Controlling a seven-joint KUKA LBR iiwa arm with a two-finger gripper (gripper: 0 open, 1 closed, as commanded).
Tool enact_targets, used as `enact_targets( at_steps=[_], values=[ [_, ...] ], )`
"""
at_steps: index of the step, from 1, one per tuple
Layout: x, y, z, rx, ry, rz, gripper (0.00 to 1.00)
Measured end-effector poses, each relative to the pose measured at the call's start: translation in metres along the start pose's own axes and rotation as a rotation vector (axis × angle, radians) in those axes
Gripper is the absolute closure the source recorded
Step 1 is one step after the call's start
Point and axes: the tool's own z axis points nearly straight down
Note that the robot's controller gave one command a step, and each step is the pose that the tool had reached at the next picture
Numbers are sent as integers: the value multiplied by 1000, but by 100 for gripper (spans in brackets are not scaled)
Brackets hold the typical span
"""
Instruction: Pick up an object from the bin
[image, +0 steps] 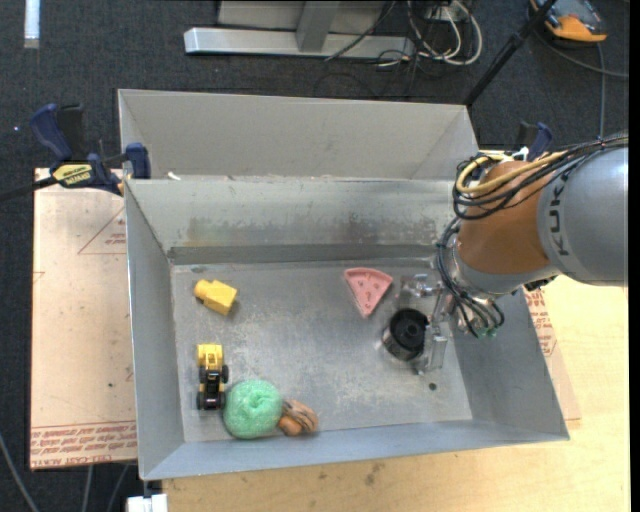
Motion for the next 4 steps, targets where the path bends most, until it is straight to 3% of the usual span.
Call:
enact_targets(
  at_steps=[1,4],
  values=[
    [10,-2,-3,0,-4,98,100],
    [11,-1,-11,-1,1,97,100]
  ],
)
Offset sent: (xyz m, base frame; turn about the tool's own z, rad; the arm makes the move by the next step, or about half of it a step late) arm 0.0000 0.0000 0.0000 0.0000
